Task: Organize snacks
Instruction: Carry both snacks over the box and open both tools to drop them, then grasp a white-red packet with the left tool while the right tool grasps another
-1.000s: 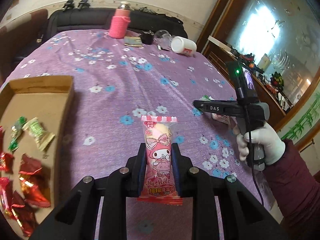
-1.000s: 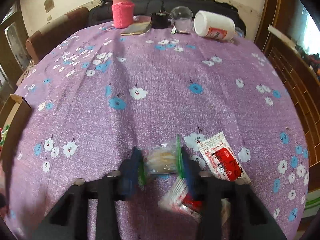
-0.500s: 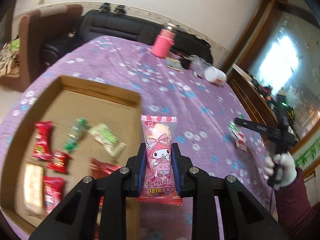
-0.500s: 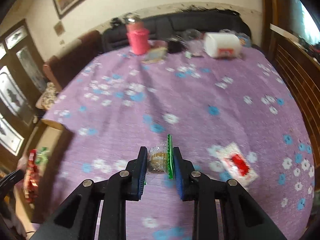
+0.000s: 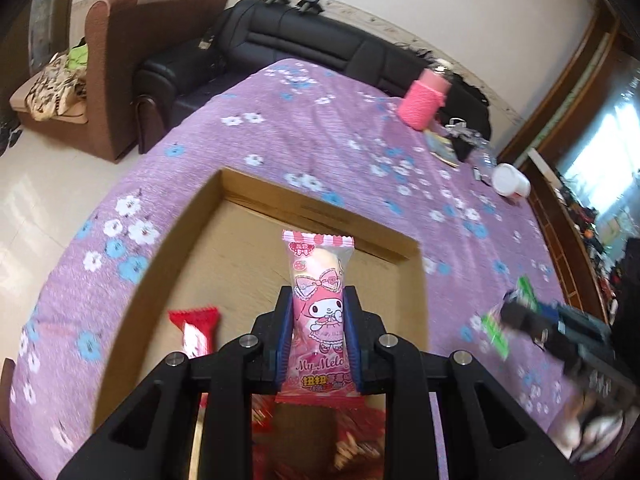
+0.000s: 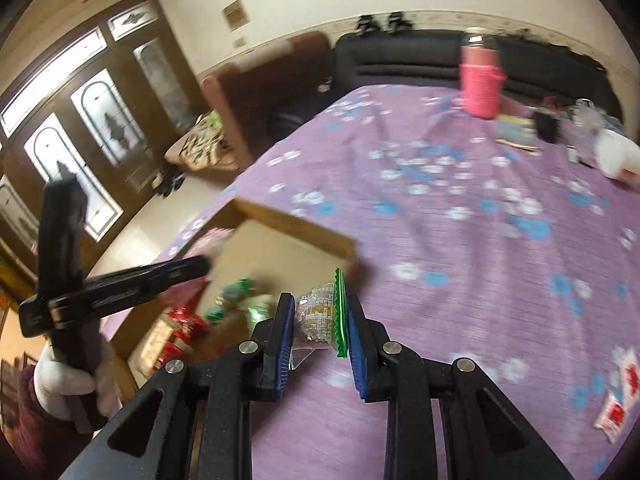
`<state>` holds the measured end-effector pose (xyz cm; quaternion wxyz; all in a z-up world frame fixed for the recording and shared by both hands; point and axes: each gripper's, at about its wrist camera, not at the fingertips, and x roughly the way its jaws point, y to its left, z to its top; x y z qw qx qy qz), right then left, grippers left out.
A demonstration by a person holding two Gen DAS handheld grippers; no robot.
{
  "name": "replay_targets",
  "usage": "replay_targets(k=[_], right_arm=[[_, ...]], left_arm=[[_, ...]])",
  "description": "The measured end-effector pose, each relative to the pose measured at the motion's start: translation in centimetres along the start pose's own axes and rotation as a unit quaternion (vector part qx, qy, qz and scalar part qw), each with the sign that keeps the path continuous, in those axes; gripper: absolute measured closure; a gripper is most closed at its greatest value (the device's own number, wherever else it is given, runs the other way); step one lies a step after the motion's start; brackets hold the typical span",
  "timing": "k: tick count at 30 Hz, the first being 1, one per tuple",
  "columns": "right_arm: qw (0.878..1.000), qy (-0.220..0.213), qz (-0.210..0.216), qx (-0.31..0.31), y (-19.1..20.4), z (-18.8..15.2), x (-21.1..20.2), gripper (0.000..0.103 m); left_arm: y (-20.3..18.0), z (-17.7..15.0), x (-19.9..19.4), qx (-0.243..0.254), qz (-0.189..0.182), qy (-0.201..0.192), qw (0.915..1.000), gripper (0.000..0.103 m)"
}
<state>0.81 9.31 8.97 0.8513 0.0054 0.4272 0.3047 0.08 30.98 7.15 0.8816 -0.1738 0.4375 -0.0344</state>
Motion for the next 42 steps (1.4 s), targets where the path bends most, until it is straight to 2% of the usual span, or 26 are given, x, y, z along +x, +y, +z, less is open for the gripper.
replay_targets(k=[4, 9, 10, 13, 15, 17, 19, 20, 23, 26, 29, 32, 34, 36, 39, 40, 42], right_arm=[[1.000, 0.020, 0.002, -0.020, 2.8, 0.8, 3.6, 0.075], [0.999, 0.042, -0.007, -0.023, 4.1, 1.3, 7.7, 0.074], [0.999, 0.046, -0.011, -0.024, 4.3, 1.4, 8.5, 0.073], [0.999, 0.041, -0.015, -0.025, 4.6, 1.5, 9.6, 0.072], [0.999, 0.037, -0.015, -0.023, 4.7, 1.4, 9.6, 0.063], [0.999, 0.029, -0.012, -0.019, 4.6, 1.4, 9.2, 0.058], [1.000, 0.016, -0.011, -0.010, 4.2, 1.3, 8.0, 0.058], [1.000, 0.005, -0.011, -0.004, 3.9, 1.2, 7.3, 0.058], [1.000, -0.017, -0.010, 0.016, 2.5, 0.4, 4.4, 0.058], [0.998, -0.045, -0.027, 0.037, -0.5, -0.9, 0.3, 0.058], [0.994, -0.067, -0.057, 0.063, -4.3, -2.6, -3.4, 0.058], [0.985, -0.084, -0.106, 0.109, -10.1, -5.0, -7.8, 0.058], [0.973, -0.091, -0.150, 0.151, -14.7, -7.0, -10.7, 0.058], [0.954, -0.095, -0.194, 0.208, -20.1, -9.2, -13.8, 0.058], [0.936, -0.080, -0.241, 0.245, -25.4, -11.5, -15.8, 0.059], [0.931, -0.073, -0.254, 0.251, -26.9, -12.2, -16.0, 0.059], [0.930, -0.067, -0.254, 0.256, -28.5, -12.9, -16.0, 0.059]], left_arm=[[1.8, 1.3, 1.6, -0.016, 0.013, 0.009, 0.9998, 0.080], [3.5, 1.9, 2.9, -0.029, 0.017, 0.019, 0.9993, 0.080], [3.8, 1.9, 2.9, -0.034, 0.013, 0.020, 0.9991, 0.077], [4.3, 1.6, 2.2, -0.043, 0.003, 0.012, 0.9990, 0.057], [4.2, 1.3, 0.8, -0.039, 0.001, -0.008, 0.9992, 0.050], [3.7, 1.0, -0.7, -0.035, -0.002, -0.027, 0.9990, 0.038], [2.9, 0.6, -2.3, -0.030, 0.005, -0.045, 0.9985, 0.027], [2.2, 0.3, -3.3, -0.025, 0.008, -0.057, 0.9981, 0.023], [-0.1, -0.5, -6.0, -0.014, 0.006, -0.083, 0.9964, 0.022], [-3.1, -1.8, -8.6, -0.002, -0.027, -0.111, 0.9934, 0.018], [-6.6, -3.8, -10.0, 0.013, -0.089, -0.129, 0.9876, 0.015], [-9.7, -6.5, -8.7, 0.016, -0.160, -0.095, 0.9825, 0.015], [-11.6, -8.5, -6.4, 0.018, -0.194, -0.045, 0.9798, 0.015], [-13.4, -10.1, -4.9, 0.034, -0.202, -0.013, 0.9787, 0.015], [-16.1, -12.3, -3.7, 0.080, -0.162, -0.008, 0.9835, 0.015], [-16.7, -12.7, -3.7, 0.091, -0.156, -0.008, 0.9836, 0.015], [-17.8, -13.2, -3.7, 0.107, -0.145, -0.008, 0.9836, 0.015]])
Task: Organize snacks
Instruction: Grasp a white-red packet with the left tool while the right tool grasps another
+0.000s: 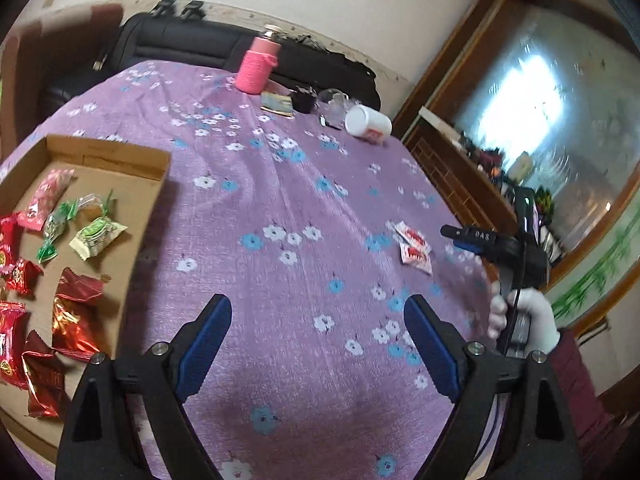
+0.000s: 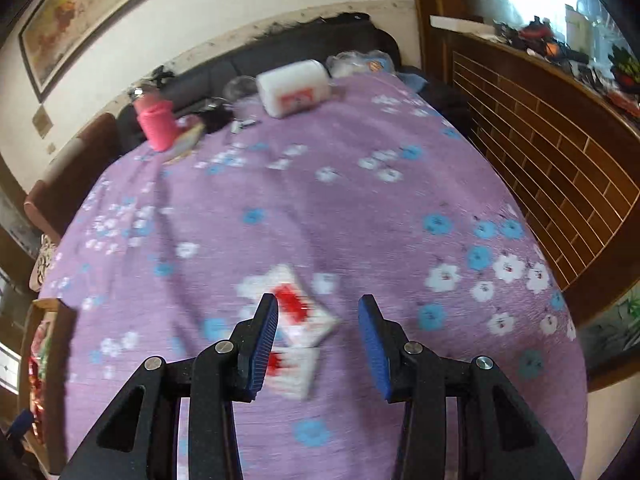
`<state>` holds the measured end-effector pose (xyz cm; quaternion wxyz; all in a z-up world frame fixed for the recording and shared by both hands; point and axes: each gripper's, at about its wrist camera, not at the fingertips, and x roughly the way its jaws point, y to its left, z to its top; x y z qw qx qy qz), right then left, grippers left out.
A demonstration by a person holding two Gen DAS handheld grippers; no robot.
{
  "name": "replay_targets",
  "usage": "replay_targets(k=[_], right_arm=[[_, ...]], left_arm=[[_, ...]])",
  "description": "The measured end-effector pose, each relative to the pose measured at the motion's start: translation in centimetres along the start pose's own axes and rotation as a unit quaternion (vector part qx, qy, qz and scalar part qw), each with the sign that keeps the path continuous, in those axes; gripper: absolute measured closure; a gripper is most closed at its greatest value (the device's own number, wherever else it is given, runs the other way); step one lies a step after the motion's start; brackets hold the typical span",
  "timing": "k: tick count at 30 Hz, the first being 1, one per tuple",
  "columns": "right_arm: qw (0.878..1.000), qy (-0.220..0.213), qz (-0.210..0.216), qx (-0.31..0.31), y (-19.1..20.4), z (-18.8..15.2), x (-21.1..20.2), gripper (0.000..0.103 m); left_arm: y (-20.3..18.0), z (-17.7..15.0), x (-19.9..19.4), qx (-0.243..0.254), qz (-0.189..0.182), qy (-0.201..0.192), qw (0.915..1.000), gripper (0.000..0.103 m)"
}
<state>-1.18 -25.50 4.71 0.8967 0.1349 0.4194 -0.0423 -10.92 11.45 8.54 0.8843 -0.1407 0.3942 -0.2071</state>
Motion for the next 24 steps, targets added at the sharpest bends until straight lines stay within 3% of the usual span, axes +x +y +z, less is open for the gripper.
replay_targets(k=[5, 8, 11, 14, 17, 18, 20, 22, 23, 24], right_arm=[[1.000, 0.009, 0.028, -0.009, 0.2, 0.7, 2.4, 0.059], [0.998, 0.037, 0.041, -0.021, 1.9, 0.5, 4.6, 0.060], [0.993, 0.059, 0.062, -0.080, 5.6, -1.1, 5.4, 0.081], [0.981, 0.089, 0.113, -0.129, 10.0, -3.3, 4.9, 0.082], [0.956, 0.133, 0.214, -0.151, 13.6, -6.0, 3.6, 0.081], [0.945, 0.140, 0.255, -0.148, 14.3, -6.7, 2.5, 0.081], [0.943, 0.118, 0.279, -0.137, 14.1, -6.9, 0.5, 0.081], [0.952, 0.083, 0.271, -0.117, 12.3, -6.4, -1.7, 0.069], [0.958, 0.069, 0.252, -0.116, 11.5, -6.3, -2.5, 0.053], [0.969, 0.046, 0.207, -0.124, 10.2, -6.3, -3.5, 0.045]], left_arm=[[-0.1, -0.2, 0.3, -0.012, 0.015, 0.000, 0.9998, 0.015], [0.8, -0.4, 0.3, -0.031, 0.025, 0.002, 0.9992, 0.015], [1.6, -0.5, 0.3, -0.044, 0.037, 0.001, 0.9984, 0.015], [2.1, -0.6, 0.4, -0.052, 0.043, 0.002, 0.9977, 0.015], [2.2, -0.6, 0.8, -0.051, 0.042, 0.006, 0.9978, 0.015], [2.2, -0.6, 0.9, -0.050, 0.040, 0.009, 0.9979, 0.015], [2.1, -0.7, 0.8, -0.047, 0.038, 0.011, 0.9981, 0.015], [2.2, -0.8, 0.9, -0.048, 0.032, 0.013, 0.9982, 0.015], [2.3, -0.9, 0.9, -0.049, 0.030, 0.014, 0.9982, 0.015], [2.4, -0.9, 1.0, -0.051, 0.026, 0.016, 0.9982, 0.015]])
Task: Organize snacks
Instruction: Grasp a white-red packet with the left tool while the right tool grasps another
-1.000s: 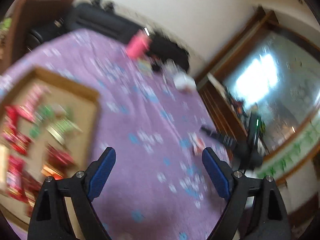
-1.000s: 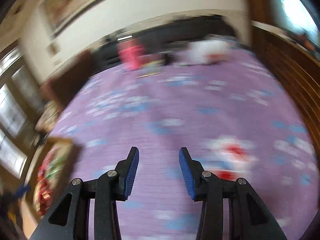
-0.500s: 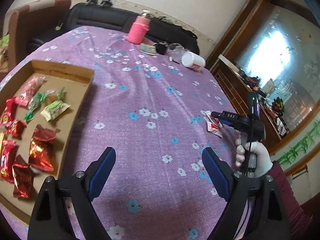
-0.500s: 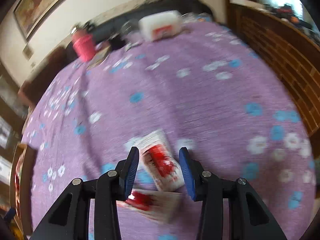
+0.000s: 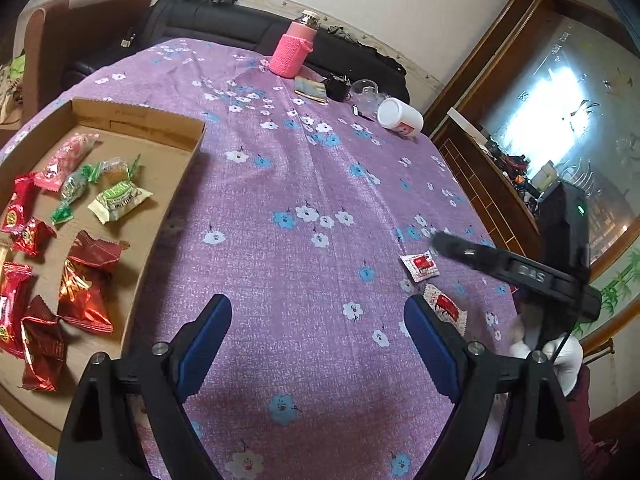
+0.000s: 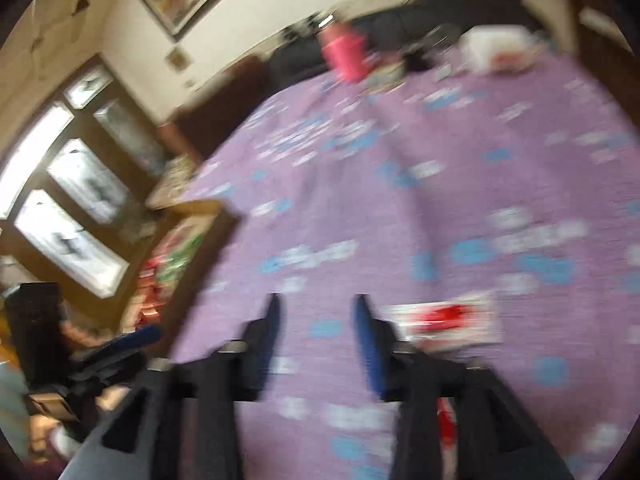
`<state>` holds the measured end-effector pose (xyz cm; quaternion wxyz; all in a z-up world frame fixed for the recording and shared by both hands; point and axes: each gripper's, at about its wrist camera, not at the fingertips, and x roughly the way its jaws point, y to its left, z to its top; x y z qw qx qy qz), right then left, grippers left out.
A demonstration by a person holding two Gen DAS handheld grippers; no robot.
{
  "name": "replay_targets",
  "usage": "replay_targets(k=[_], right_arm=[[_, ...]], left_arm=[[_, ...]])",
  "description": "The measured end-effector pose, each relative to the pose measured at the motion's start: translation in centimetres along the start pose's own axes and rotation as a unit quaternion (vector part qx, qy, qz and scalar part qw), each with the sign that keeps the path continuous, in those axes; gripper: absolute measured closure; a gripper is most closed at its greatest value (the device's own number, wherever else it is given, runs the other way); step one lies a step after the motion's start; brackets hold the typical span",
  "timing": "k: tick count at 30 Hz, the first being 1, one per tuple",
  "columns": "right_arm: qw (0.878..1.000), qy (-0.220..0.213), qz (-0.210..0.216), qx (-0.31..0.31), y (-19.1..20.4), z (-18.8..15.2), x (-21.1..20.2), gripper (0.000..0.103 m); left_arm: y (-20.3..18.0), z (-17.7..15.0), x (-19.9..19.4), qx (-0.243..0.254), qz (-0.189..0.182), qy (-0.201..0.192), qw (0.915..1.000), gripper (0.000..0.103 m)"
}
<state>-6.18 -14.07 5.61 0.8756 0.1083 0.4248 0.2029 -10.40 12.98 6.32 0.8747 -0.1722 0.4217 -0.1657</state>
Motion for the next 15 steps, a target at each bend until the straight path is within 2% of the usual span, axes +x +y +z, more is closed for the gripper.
replay_targets(k=[3, 5, 7, 11, 12, 14, 15], right_arm=[[0.997, 0.004, -0.070, -0.015, -1.6, -1.4, -1.9, 0.045], [0.996, 0.014, -0.082, -0.012, -2.5, -2.3, -2.5, 0.045], [0.996, 0.024, -0.083, -0.017, -3.1, -3.3, -2.9, 0.045], [0.995, 0.055, -0.079, -0.023, -3.2, -4.1, -0.5, 0.045], [0.994, 0.075, -0.072, -0.017, -2.9, -4.4, 0.5, 0.049], [0.995, 0.079, -0.059, -0.015, -1.5, -4.6, 1.3, 0.050], [0.995, 0.089, -0.031, -0.014, -0.1, -4.7, 2.1, 0.050]], left_arm=[[0.2, -0.2, 0.4, -0.002, -0.009, 0.006, 0.9999, 0.015], [0.2, -0.3, 0.7, -0.003, -0.014, 0.010, 0.9998, 0.015], [0.3, -0.4, 1.0, -0.006, -0.018, 0.012, 0.9997, 0.015], [0.3, -0.6, 1.1, -0.009, -0.020, 0.016, 0.9996, 0.015], [0.3, -0.7, 0.9, -0.009, -0.018, 0.014, 0.9997, 0.015], [0.6, -0.6, 0.4, -0.011, -0.013, 0.006, 0.9998, 0.015], [0.8, -0.5, 0.2, -0.013, -0.011, 0.004, 0.9998, 0.015]])
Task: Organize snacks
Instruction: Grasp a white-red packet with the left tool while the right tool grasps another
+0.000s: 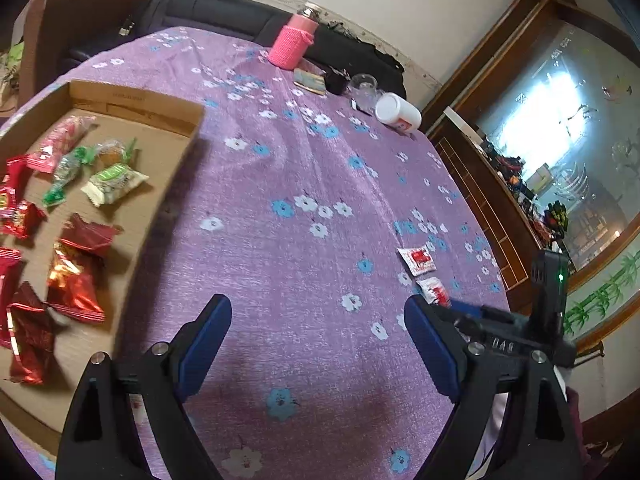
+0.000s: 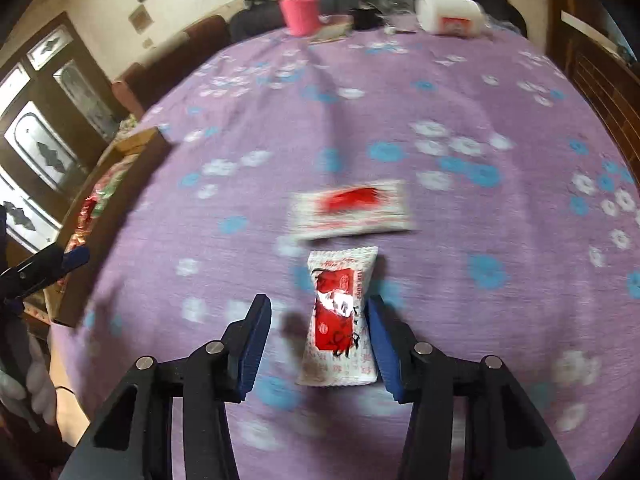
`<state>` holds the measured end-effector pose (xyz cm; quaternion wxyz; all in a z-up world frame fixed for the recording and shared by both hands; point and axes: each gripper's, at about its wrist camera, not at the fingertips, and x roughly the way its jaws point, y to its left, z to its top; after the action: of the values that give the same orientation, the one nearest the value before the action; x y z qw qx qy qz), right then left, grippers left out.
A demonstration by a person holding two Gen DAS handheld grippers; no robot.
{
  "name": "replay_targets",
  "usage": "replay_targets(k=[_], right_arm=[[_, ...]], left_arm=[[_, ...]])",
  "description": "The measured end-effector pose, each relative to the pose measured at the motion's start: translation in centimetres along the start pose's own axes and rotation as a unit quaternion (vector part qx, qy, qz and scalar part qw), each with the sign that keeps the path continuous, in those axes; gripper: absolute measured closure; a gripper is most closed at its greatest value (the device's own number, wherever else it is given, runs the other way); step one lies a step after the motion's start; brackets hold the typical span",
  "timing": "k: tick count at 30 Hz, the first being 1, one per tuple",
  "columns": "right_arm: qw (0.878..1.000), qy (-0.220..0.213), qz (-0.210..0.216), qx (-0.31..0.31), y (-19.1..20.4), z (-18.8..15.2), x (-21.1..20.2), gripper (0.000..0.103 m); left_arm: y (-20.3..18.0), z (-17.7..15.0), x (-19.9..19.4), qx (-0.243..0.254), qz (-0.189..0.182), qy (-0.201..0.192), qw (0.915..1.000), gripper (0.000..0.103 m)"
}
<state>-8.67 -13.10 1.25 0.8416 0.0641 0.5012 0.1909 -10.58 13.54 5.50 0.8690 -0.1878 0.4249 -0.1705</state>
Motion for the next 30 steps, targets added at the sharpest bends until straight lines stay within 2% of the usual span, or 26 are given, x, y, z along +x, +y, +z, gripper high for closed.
replay_targets(k=[4, 6, 10, 12, 15, 20, 22, 27, 29, 30], right_arm=[[0.994, 0.019, 0.112, -0.002, 4.4, 0.5, 2.2, 0.050], [0.992, 0.011, 0.126, -0.007, 5.4, 1.1, 2.4, 0.050], [0.996, -0.027, 0.080, 0.014, 3.5, 1.9, 0.3, 0.050], [0.996, -0.045, 0.043, 0.062, 0.3, 2.2, -1.1, 0.050], [0.989, -0.048, 0.018, 0.138, -3.7, 2.2, -1.7, 0.049], [0.978, -0.049, -0.004, 0.202, -6.1, 4.0, -0.7, 0.049], [0.978, -0.052, -0.020, 0.202, -5.9, 5.5, 0.3, 0.049], [0.981, -0.048, -0.118, 0.149, -3.0, 7.2, 2.4, 0.049], [0.980, -0.050, -0.133, 0.137, -2.8, 7.2, 2.8, 0.049], [0.981, -0.052, -0.135, 0.127, -2.8, 7.1, 2.8, 0.054]], left_arm=[[0.8, 0.1, 0.0, -0.014, 0.005, -0.001, 0.9999, 0.015], [0.8, 0.0, 0.0, -0.013, 0.004, 0.003, 0.9999, 0.015], [0.4, -0.5, 0.1, 0.004, 0.005, 0.011, 0.9999, 0.015], [0.4, -0.6, 0.4, 0.006, 0.002, 0.017, 0.9998, 0.015], [-0.1, -1.1, 1.5, 0.011, -0.008, 0.035, 0.9993, 0.015], [-2.3, -2.6, 2.6, 0.040, -0.014, 0.058, 0.9974, 0.016], [-3.0, -3.2, 2.7, 0.052, -0.008, 0.062, 0.9967, 0.016], [-3.4, -3.6, 2.9, 0.059, 0.017, 0.063, 0.9961, 0.016], [-3.7, -3.4, 3.3, 0.060, 0.026, 0.063, 0.9959, 0.016], [-3.9, -3.2, 3.6, 0.064, 0.033, 0.065, 0.9953, 0.016]])
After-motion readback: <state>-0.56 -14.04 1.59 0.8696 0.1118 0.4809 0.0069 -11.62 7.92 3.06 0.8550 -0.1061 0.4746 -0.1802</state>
